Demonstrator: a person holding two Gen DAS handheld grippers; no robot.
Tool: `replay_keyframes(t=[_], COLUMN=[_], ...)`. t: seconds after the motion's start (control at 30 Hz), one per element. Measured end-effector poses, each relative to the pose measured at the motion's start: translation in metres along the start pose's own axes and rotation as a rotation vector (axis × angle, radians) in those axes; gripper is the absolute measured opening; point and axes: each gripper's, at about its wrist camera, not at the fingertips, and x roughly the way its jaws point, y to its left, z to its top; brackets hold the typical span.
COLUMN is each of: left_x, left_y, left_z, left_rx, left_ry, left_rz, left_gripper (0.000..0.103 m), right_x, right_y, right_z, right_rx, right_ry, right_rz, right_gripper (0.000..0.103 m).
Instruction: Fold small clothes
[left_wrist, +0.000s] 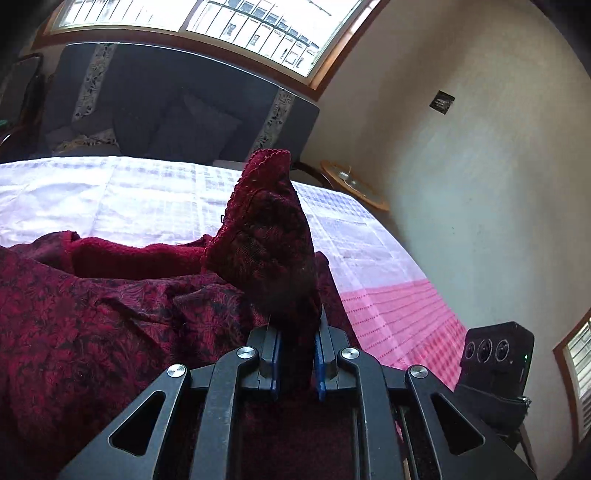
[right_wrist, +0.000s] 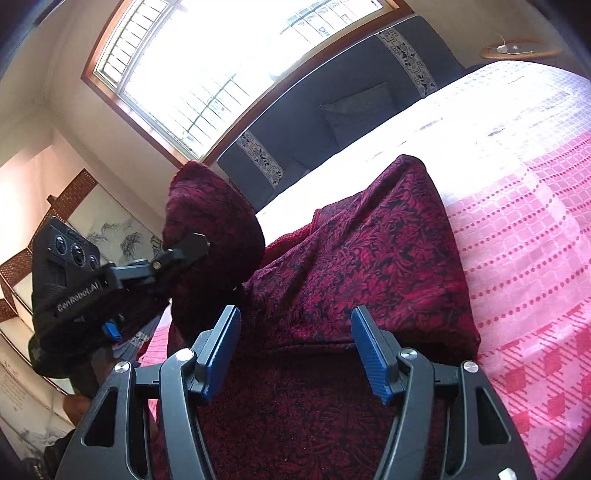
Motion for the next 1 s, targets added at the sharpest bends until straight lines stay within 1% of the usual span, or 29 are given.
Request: replay_keyframes(t=[0.07, 0.1, 0.13, 0.17, 0.2, 0.23, 0.27, 0.3, 0.37, 0.4, 0.43, 0.5, 0.6, 0.63, 0.67, 0.7, 0.73, 0.77, 0.83, 0.87, 0.93, 0.97, 1.0], left_x=[0.01, 0.01, 0.007, -0.001, -0.01, -0.019, -0.031, -0.043, -0.066, -0.075, -0.086, -0.099, -0.108, -0.108, -0.109, -0.109, -0.112, -0.115, -0.127, -0.131, -0.136, -0.138, -0.137], left_y=[-0.006, -0.007, -0.006, -0.004, -0.004, -0.004, -0.003, -0.001, 0.003, 0.009, 0.015, 0.029, 0.06, 0.069, 0.078, 0.086, 0.095, 0.102, 0.116, 0.122, 0.132, 0.135, 0.138], left_z=[-0.007, -0.011, -0.012, -0.013, -0.014, -0.013, -0.013, -0.013, -0.015, -0.018, -0.023, -0.036, -0.068, -0.078, -0.085, -0.093, -0.094, -0.095, -0.097, -0.098, -0.101, -0.102, -0.102], left_rx=[0.042, 0.04, 0.025, 0.01, 0.0, -0.005, -0.009, -0.012, -0.011, 0.003, 0.027, 0.071, 0.101, 0.098, 0.087, 0.072, 0.028, -0.019, -0.096, -0.129, -0.179, -0.195, -0.206], left_ry=[0.027, 0.046, 0.056, 0.049, 0.027, -0.001, -0.039, -0.076, -0.113, -0.124, -0.132, -0.135, -0.114, -0.101, -0.091, -0.089, -0.084, -0.107, -0.183, -0.2, -0.212, -0.212, -0.205], left_rz=[0.011, 0.002, -0.02, -0.038, -0.04, -0.026, -0.011, -0.006, 0.004, 0.034, 0.088, 0.205, 0.323, 0.353, 0.367, 0.375, 0.367, 0.339, 0.338, 0.343, 0.342, 0.343, 0.347], left_gripper=[0.021, 0.023, 0.03, 0.043, 0.053, 0.074, 0.084, 0.085, 0.087, 0.088, 0.088, 0.088, 0.088, 0.088, 0.088, 0.088, 0.088, 0.088, 0.088, 0.088, 0.088, 0.088, 0.088], right_x=[-0.003, -0.004, -0.005, -0.005, -0.004, -0.003, -0.001, 0.001, 0.008, 0.012, 0.016, 0.022, 0.033, 0.037, 0.041, 0.047, 0.051, 0.054, 0.055, 0.051, 0.03, 0.024, 0.026], right_y=[-0.005, -0.008, -0.01, -0.012, -0.014, -0.014, -0.014, -0.014, -0.015, -0.014, -0.014, -0.012, -0.008, -0.007, -0.004, -0.002, 0.001, 0.005, 0.021, 0.028, 0.032, 0.032, 0.026], right_z=[0.002, 0.003, 0.004, 0.005, 0.008, 0.01, 0.011, 0.013, 0.021, 0.023, 0.026, 0.032, 0.04, 0.042, 0.043, 0.046, 0.048, 0.05, 0.058, 0.065, 0.077, 0.084, 0.087], right_rx=[0.01, 0.015, 0.021, 0.026, 0.03, 0.033, 0.035, 0.042, 0.066, 0.08, 0.087, 0.078, 0.053, 0.041, 0.024, 0.001, -0.014, -0.033, -0.105, -0.121, -0.136, -0.148, -0.142], right_ry=[-0.007, -0.01, -0.011, -0.011, -0.012, -0.008, -0.002, 0.001, 0.018, 0.037, 0.056, 0.082, 0.129, 0.142, 0.157, 0.177, 0.194, 0.193, 0.164, 0.133, 0.016, -0.025, -0.023], right_rz=[0.009, 0.01, 0.012, 0.018, 0.026, 0.03, 0.033, 0.038, 0.066, 0.081, 0.084, 0.064, 0.025, 0.015, 0.005, -0.034, -0.064, -0.069, -0.099, -0.095, -0.052, -0.072, -0.099], right_gripper=[0.061, 0.061, 0.061, 0.061, 0.061, 0.061, 0.061, 0.061, 0.063, 0.066, 0.066, 0.066, 0.066, 0.054, 0.04, 0.008, 0.009, 0.008, 0.007, 0.007, 0.007, 0.007, 0.006])
